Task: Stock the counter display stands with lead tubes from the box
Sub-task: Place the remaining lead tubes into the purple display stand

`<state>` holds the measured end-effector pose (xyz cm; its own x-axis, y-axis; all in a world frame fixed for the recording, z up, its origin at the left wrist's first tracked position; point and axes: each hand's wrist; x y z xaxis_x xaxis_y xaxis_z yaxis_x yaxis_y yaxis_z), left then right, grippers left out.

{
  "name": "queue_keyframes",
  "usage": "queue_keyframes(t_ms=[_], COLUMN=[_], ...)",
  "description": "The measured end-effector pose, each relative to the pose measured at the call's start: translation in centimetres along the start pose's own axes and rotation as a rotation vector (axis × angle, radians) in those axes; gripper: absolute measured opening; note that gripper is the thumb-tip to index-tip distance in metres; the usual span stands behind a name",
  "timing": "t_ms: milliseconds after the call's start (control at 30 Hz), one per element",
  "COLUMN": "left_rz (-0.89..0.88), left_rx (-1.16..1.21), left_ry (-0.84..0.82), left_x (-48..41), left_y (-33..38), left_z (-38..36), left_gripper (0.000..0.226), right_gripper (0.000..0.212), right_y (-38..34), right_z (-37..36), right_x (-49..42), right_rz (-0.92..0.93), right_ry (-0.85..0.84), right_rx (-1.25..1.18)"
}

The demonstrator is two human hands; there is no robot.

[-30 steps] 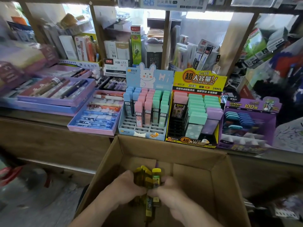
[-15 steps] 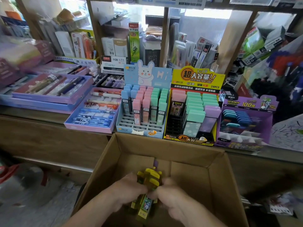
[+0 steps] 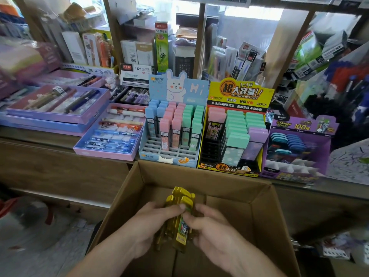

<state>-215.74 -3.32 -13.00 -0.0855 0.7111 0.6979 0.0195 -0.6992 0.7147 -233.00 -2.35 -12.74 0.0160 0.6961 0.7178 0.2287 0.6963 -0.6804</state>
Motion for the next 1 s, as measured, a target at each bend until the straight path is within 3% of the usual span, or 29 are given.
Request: queue_keyframes(t_ms=[467,667,1000], left_rz=[0.028,-0.053,-0.192], left_rx=[0.245,0.251,0.202], left_ry=[-0.232,-0.207,-0.228], left_x=[1.8,1.7,1.6], left_y=[1.6,2.4,4.2], left_z=[-3.6,-6.2,-7.9], left_gripper=[0.025,0.042,0.043], right_gripper=[0.035,0.01,0.008], right_y=[-1.7,-3.0,-8.5], right_z=[3.6,5.7,13.0], right_x=[1.8,2.1,5.0], right_rz=[0.495,0.581,0.903], right_ry=[0.191,0.265,0.54], right_rx=[0.222,0.202,0.259])
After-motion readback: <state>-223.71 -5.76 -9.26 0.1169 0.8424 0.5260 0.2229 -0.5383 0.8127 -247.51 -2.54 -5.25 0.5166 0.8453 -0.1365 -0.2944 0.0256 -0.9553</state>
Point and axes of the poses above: each hand's wrist, its own x-axis away from the middle knuckle, its own z-axis out of the back of the hand, y = z × x, and after that the axes turned 14 degrees about y, right-handed
